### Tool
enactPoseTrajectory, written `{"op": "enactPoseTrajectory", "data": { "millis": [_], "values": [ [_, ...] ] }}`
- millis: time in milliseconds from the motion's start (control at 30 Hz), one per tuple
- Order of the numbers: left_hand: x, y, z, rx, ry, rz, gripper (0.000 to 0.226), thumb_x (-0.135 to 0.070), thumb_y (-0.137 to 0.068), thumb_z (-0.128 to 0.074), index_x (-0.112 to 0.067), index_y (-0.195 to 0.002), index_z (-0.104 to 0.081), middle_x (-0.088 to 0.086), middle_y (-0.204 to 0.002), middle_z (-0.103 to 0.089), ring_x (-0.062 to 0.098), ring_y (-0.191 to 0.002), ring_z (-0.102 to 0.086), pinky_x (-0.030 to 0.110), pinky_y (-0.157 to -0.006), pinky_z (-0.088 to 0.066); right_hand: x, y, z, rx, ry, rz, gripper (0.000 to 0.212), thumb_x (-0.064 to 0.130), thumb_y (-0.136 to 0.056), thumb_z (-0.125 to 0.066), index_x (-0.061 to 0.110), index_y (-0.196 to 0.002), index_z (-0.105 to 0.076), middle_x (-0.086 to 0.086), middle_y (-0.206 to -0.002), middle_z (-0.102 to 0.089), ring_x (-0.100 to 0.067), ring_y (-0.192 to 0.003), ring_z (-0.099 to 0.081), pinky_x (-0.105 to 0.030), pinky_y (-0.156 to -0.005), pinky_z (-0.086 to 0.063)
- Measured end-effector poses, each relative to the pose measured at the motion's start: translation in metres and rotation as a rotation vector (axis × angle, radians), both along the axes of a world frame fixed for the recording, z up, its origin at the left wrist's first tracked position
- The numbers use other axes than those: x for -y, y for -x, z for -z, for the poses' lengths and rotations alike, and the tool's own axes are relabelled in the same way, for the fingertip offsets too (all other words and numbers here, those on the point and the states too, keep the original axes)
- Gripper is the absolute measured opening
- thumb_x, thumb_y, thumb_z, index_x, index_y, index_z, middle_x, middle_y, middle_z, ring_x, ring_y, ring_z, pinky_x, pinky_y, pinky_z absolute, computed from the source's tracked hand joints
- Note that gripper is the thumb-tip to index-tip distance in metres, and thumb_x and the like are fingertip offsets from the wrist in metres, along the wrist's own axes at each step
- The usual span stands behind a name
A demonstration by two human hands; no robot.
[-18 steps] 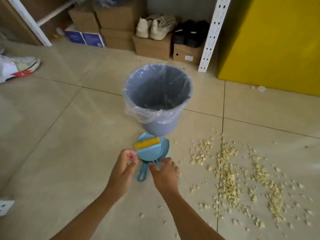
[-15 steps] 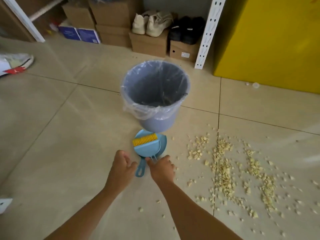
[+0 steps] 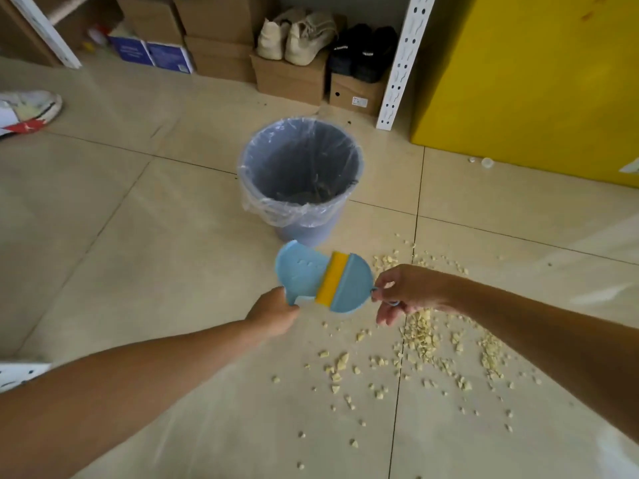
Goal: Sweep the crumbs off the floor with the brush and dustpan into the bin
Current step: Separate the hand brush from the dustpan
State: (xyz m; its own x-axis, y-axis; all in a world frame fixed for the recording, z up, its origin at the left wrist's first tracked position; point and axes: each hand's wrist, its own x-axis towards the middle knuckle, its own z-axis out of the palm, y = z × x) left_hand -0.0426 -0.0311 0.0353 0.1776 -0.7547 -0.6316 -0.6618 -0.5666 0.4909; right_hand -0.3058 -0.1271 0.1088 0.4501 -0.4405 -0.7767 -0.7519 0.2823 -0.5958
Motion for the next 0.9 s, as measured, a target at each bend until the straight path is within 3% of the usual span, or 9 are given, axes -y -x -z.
{"op": "enactPoseTrajectory", "data": {
  "millis": [100, 167, 233, 300, 467, 567, 633, 733, 900],
  "values": [
    [-0.020, 0.017, -0.012, 0.050, 0.035, 0.036, 0.004, -0.020, -0.090, -0.055, -0.016, -0.089, -0.055, 0.003, -0.085, -0.062, 0.031, -0.086, -0.065, 0.033, -0.059, -0.038, -0.032, 0.019, -0.008, 0.039, -0.057, 0.139, 0.021, 0.018, -0.103, -0.047, -0.001, -0.114, -0.050, -0.011, -0.078, -0.073, -0.016, -0.060, -0.064, -0.024, -0.050, -0.037],
    [-0.033, 0.026, -0.013, 0.051, 0.055, -0.003, 0.013, -0.022, -0.092, -0.056, -0.010, -0.096, -0.057, 0.008, -0.090, -0.066, 0.033, -0.091, -0.066, 0.034, -0.062, -0.038, -0.052, 0.024, 0.001, 0.042, -0.073, 0.151, 0.013, 0.016, -0.103, -0.043, 0.006, -0.107, -0.049, -0.004, -0.067, -0.057, -0.011, -0.051, -0.046, -0.022, -0.047, -0.032],
    [-0.042, 0.026, -0.011, 0.060, 0.083, -0.018, 0.014, -0.022, -0.090, -0.057, -0.010, -0.096, -0.057, 0.009, -0.090, -0.068, 0.032, -0.087, -0.066, 0.034, -0.059, -0.037, -0.061, 0.023, 0.012, 0.067, -0.070, 0.145, 0.012, 0.013, -0.103, -0.039, 0.013, -0.096, -0.049, 0.000, -0.063, -0.041, -0.008, -0.048, -0.030, -0.020, -0.043, -0.024],
    [-0.058, 0.014, -0.007, 0.087, 0.135, -0.062, 0.006, -0.021, -0.087, -0.057, -0.015, -0.089, -0.055, 0.004, -0.082, -0.066, 0.028, -0.076, -0.064, 0.033, -0.056, -0.038, -0.063, 0.017, 0.023, 0.071, 0.020, 0.046, 0.019, 0.018, -0.105, -0.039, 0.014, -0.092, -0.053, 0.002, -0.060, -0.037, -0.009, -0.048, -0.025, -0.021, -0.044, -0.021],
    [-0.099, -0.028, 0.007, 0.081, 0.179, -0.218, 0.014, -0.019, -0.089, -0.064, -0.011, -0.080, -0.057, 0.001, -0.061, -0.057, 0.025, -0.057, -0.055, 0.046, -0.063, -0.051, -0.107, -0.010, 0.051, 0.141, -0.125, -0.335, 0.026, 0.031, -0.103, -0.044, 0.014, -0.095, -0.062, 0.004, -0.061, -0.040, -0.011, -0.052, -0.030, -0.024, -0.049, -0.025],
    [-0.113, -0.044, -0.001, 0.099, 0.195, -0.240, 0.017, -0.016, -0.092, -0.069, -0.013, -0.078, -0.059, 0.001, -0.056, -0.054, 0.022, -0.052, -0.049, 0.039, -0.059, -0.043, -0.148, -0.060, 0.082, 0.024, 0.017, -0.587, 0.035, 0.028, -0.102, -0.046, 0.002, -0.101, -0.069, -0.005, -0.069, -0.058, -0.020, -0.062, -0.052, -0.029, -0.056, -0.039],
    [-0.119, -0.039, -0.014, 0.077, 0.200, -0.220, 0.018, -0.024, -0.088, -0.068, -0.015, -0.076, -0.058, -0.002, -0.052, -0.052, 0.023, -0.051, -0.048, 0.037, -0.058, -0.040, -0.168, -0.091, 0.101, -0.059, 0.149, -0.586, 0.038, 0.030, -0.099, -0.050, -0.001, -0.101, -0.073, -0.016, -0.087, -0.068, -0.029, -0.081, -0.062, -0.033, -0.067, -0.042],
    [-0.129, -0.028, -0.023, 0.115, 0.211, -0.115, 0.022, -0.041, -0.075, -0.059, -0.019, -0.080, -0.060, -0.003, -0.059, -0.061, 0.024, -0.059, -0.057, 0.039, -0.061, -0.045, -0.165, -0.106, 0.121, -0.159, 0.295, -0.568, 0.036, 0.033, -0.093, -0.059, 0.002, -0.105, -0.072, -0.018, -0.109, -0.071, -0.035, -0.105, -0.065, -0.038, -0.082, -0.049],
    [-0.137, -0.020, -0.020, 0.113, 0.184, 0.000, 0.008, -0.026, -0.093, -0.066, -0.030, -0.099, -0.064, 0.001, -0.081, -0.072, 0.022, -0.075, -0.069, 0.042, -0.071, -0.055, -0.088, -0.059, 0.125, -0.360, 0.412, -0.644, 0.030, 0.035, -0.090, -0.060, 0.010, -0.086, -0.078, -0.008, -0.091, -0.076, -0.024, -0.085, -0.068, -0.032, -0.081, -0.052]
  ]
}}
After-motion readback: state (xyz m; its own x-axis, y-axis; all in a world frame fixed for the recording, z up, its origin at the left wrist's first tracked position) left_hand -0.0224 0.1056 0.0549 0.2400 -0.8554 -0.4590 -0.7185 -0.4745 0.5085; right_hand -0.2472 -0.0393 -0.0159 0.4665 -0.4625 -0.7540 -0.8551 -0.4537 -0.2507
